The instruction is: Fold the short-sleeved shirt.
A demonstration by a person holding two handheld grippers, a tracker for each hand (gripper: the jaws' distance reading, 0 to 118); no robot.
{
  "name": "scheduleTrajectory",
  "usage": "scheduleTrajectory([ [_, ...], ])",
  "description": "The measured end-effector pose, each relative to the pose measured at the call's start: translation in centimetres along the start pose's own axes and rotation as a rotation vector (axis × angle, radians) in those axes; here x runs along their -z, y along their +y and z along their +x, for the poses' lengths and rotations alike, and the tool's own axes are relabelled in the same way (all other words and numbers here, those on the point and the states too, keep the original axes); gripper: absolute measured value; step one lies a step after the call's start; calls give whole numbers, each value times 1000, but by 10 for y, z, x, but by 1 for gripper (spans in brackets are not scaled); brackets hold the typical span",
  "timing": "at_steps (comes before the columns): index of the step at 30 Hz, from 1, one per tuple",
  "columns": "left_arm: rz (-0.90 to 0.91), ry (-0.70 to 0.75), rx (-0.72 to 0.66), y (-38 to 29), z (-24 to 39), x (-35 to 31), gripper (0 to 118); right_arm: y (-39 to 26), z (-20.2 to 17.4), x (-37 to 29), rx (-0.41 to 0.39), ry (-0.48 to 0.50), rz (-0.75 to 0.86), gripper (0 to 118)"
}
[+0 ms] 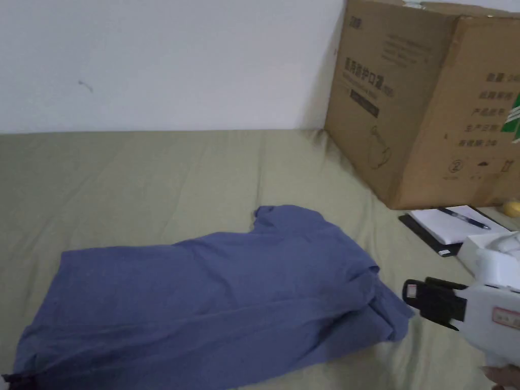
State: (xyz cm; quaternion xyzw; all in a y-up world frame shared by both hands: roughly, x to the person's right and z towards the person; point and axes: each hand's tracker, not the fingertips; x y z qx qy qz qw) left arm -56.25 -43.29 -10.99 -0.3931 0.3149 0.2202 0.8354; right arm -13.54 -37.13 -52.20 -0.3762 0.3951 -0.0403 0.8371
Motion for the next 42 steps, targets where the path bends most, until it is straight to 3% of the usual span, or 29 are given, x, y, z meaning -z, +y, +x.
scheduleTrajectory([
  [1,12,-5,-10,-1,6,-10,4,8,14,15,58,-20,-96,58],
  [2,6,-10,-13,0,7,-13,4,11,27,33,95,-48,-167,93],
  [3,6,-13,-15,1,8,-15,4,10,37,49,125,-64,-215,118],
  [5,19,-9,-7,5,8,-15,4,10,50,67,174,-72,-211,108],
  [8,14,4,1,9,15,-13,4,7,67,97,237,-141,-277,108],
  [10,10,3,-10,11,15,-9,4,9,68,113,231,-138,-285,107],
  [12,1,8,-17,10,15,-4,4,9,68,129,224,-139,-291,96],
  [13,-11,13,-18,9,12,0,4,9,67,136,213,-139,-301,84],
  [14,-26,18,-23,7,11,3,4,9,65,141,191,-148,-323,51],
  [15,-36,21,-33,6,9,5,4,8,61,143,145,-185,-344,26],
  [16,-44,19,-43,4,7,6,4,6,58,144,89,-223,-353,11],
  [17,-50,10,-52,1,4,8,4,4,56,143,53,-222,-362,10],
  [27,-12,15,-33,8,-1,-30,4,18,47,36,50,-109,-284,9],
  [29,-37,-3,-4,3,-5,-44,4,7,49,6,58,-95,-279,9],
  [33,-109,-42,-15,-31,-15,-65,4,-37,57,-34,170,-59,-301,9],
  [37,-134,-59,-8,-71,-16,-61,5,-83,67,-23,109,-86,-375,10],
  [38,-146,-52,-14,-78,-17,-54,7,-93,68,-16,107,-103,-380,10],
  [39,-155,-36,-23,-83,-17,-49,18,-99,69,-12,111,-110,-373,10],
  [40,-155,9,-44,-88,-19,-44,38,-101,73,-5,119,-121,-353,12],
  [41,-149,28,-53,-90,-21,-39,73,-103,73,-3,135,-133,-334,32],
  [42,-139,39,-67,-92,-23,-39,98,-102,71,-4,145,-175,-311,56],
])
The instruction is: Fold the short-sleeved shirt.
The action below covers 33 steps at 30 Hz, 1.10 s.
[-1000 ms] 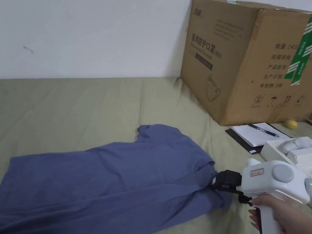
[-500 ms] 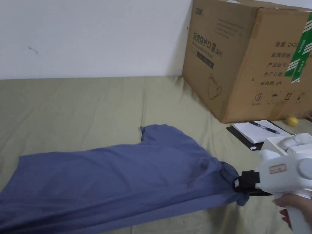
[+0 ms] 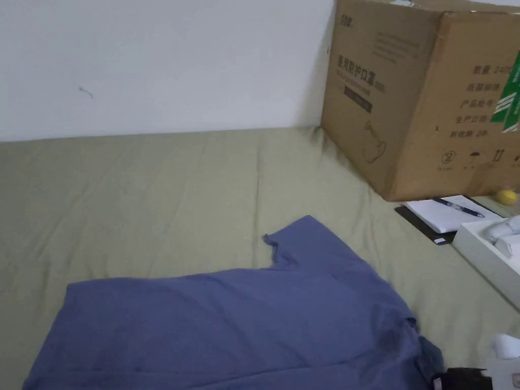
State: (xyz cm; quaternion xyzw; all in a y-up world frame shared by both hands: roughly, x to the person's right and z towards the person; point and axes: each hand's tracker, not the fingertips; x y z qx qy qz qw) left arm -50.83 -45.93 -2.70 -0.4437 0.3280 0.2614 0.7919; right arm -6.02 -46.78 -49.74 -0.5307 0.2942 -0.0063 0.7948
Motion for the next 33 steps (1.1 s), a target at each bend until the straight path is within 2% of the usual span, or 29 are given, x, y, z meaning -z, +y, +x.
scheduleTrajectory([
  [1,23,23,-20,-1,0,-4,111,0,-2,-2,9,0,14,87],
  [2,55,23,-35,1,-1,-11,114,4,1,-5,18,3,23,115],
  [3,109,-18,-47,3,-1,-18,114,5,-2,-10,19,8,37,117],
  [5,174,-75,-82,8,6,-38,114,9,-16,-30,-18,48,139,111],
  [7,240,-147,-90,15,16,-60,113,10,-36,-52,-105,59,239,112],
  [8,279,-190,-95,18,23,-72,108,8,-51,-66,-148,74,319,112],
  [9,348,-264,-84,18,30,-85,94,3,-70,-79,-185,85,391,112],
  [10,426,-308,-75,16,38,-95,72,-1,-86,-90,-219,100,440,108],
  [11,498,-308,-53,17,46,-106,36,-8,-102,-100,-248,133,507,92],
  [12,555,-293,-22,16,57,-111,13,-15,-114,-107,-278,163,583,56],
  [13,620,-242,33,14,70,-117,1,-25,-125,-112,-300,227,681,6],
  [14,683,-201,89,10,80,-121,0,-31,-141,-113,-316,231,730,0],
  [16,740,-194,147,11,89,-124,0,-34,-165,-119,-351,212,762,0],
  [17,725,-221,127,18,91,-126,0,-31,-172,-117,-361,276,733,0],
  [18,718,-226,119,27,92,-127,0,-30,-178,-115,-372,296,723,0],
  [20,660,-218,115,68,82,-118,0,-23,-187,-116,-399,288,717,0],
  [22,511,-209,88,125,68,-98,0,-20,-193,-107,-466,256,707,0],
  [24,207,-265,39,196,47,-52,0,-14,-196,-100,-538,264,691,0],
  [26,-15,-299,2,245,32,4,0,-11,-202,-85,-567,264,647,0],
  [27,-90,-291,36,266,34,26,1,-8,-204,-78,-572,257,616,0],
  [28,-123,-262,90,277,32,44,15,-5,-205,-72,-572,255,587,0],
  [29,-103,-214,176,290,31,65,63,-3,-202,-59,-569,261,550,0],
  [30,-123,-163,211,299,31,83,102,-1,-199,-48,-570,261,522,0],
  [31,-154,-107,205,304,26,109,118,1,-198,-40,-570,255,498,0],
  [33,-148,-103,184,312,16,147,114,4,-195,-29,-575,231,471,0],
])
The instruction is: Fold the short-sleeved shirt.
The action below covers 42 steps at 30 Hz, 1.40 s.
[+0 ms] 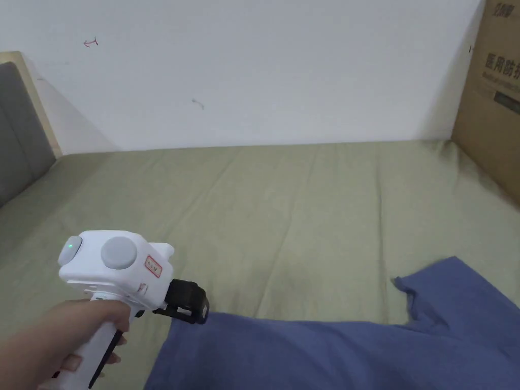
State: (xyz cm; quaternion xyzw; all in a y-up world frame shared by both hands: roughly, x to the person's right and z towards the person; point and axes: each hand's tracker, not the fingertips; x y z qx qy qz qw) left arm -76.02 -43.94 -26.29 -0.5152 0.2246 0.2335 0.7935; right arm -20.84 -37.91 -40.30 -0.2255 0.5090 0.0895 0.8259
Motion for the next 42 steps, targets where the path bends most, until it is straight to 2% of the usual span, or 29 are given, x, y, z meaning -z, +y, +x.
scheduleTrajectory([
  [4,-94,42,-74,-2,-15,62,113,-14,8,18,10,-11,-67,0],
  [6,-81,48,-50,-15,3,61,114,-21,9,24,32,-15,-94,0],
  [7,-50,102,-11,-21,10,59,113,-22,9,26,43,-22,-106,0],
  [9,16,156,-26,-30,20,55,100,-27,11,28,56,-34,-119,0],
  [10,41,157,-16,-33,32,41,91,-26,11,27,62,-34,-118,0],
  [12,64,125,19,-42,36,33,56,-24,12,24,71,-30,-113,0],
  [13,77,105,14,-46,36,28,33,-23,11,23,74,-28,-107,0],
  [14,88,81,9,-46,37,17,1,-20,12,22,78,-24,-101,0],
  [15,90,63,6,-49,36,12,1,-16,14,21,88,-16,-88,0],
  [16,96,-31,-22,-53,34,8,1,-9,18,21,100,-6,-72,0],
  [18,144,-10,-30,-57,31,-1,1,11,27,23,102,9,-22,0],
  [21,332,-30,-63,-83,34,-28,1,58,50,40,86,22,43,0],
  [22,390,-47,-82,-89,38,-39,1,75,62,55,93,19,28,0],
  [23,431,-51,-88,-98,41,-47,1,89,75,75,109,2,-54,0],
  [25,497,-91,-74,-115,48,-61,1,111,104,120,171,-30,-155,0],
  [26,513,-106,-70,-119,52,-67,1,116,119,142,219,-22,-211,5],
  [27,512,-115,-65,-125,54,-70,1,118,135,165,271,-31,-263,30],
  [28,521,-110,-59,-130,57,-72,1,118,148,186,305,-40,-314,71],
  [29,542,-85,-49,-135,61,-74,1,114,156,202,329,-74,-354,117],
  [30,551,-73,-49,-134,64,-78,1,109,165,219,340,-102,-398,115],
  [31,558,-81,-53,-139,66,-80,1,104,172,232,352,-128,-373,109],
  [37,549,-114,-100,-147,67,-82,1,61,205,290,281,-331,-598,107],
  [38,544,-120,-103,-146,66,-82,1,54,208,295,269,-353,-637,97],
  [40,538,-119,-102,-149,67,-81,1,42,208,295,256,-347,-646,90],
  [42,517,-113,-108,-145,64,-79,1,46,202,280,248,-333,-577,57],
])
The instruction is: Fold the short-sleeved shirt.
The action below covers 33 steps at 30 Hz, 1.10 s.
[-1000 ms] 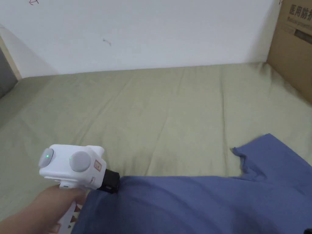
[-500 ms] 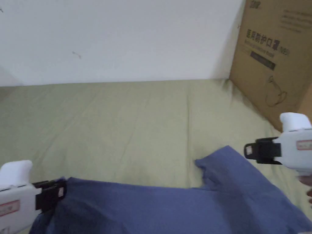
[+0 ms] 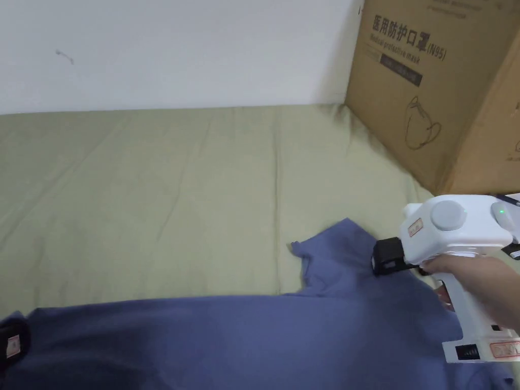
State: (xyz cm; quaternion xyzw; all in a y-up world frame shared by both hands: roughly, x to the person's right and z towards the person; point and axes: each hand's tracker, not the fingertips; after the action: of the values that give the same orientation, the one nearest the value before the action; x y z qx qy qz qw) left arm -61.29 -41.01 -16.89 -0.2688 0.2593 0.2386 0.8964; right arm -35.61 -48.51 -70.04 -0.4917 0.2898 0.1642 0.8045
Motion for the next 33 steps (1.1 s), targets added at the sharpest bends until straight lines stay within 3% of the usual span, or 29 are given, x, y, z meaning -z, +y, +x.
scheduleTrajectory([
  [1,-8,2,-1,-1,-1,1,2,-2,-3,-3,-6,6,-5,33],
  [2,-10,2,-1,-2,-1,1,1,-4,-6,-6,-20,10,-2,0],
  [4,-19,11,3,0,-3,3,1,-5,-7,-15,-50,111,-30,0],
  [6,-34,19,-20,3,-7,5,1,-9,-7,-25,-50,82,-5,0],
  [7,-48,23,-37,6,-10,7,1,-9,-3,-31,-10,127,12,0],
  [12,-41,64,-14,38,-27,21,1,1,20,-74,168,145,225,0],
  [19,52,7,-49,83,-30,25,1,13,15,-143,225,136,449,0],
  [24,52,1,19,70,-17,1,1,-31,19,-177,171,122,489,0],
  [30,-76,-27,-58,-35,-24,-53,1,-176,50,-186,118,131,365,0],
  [33,-151,-26,-10,-84,-21,-74,2,-238,60,-183,35,91,321,0],
])
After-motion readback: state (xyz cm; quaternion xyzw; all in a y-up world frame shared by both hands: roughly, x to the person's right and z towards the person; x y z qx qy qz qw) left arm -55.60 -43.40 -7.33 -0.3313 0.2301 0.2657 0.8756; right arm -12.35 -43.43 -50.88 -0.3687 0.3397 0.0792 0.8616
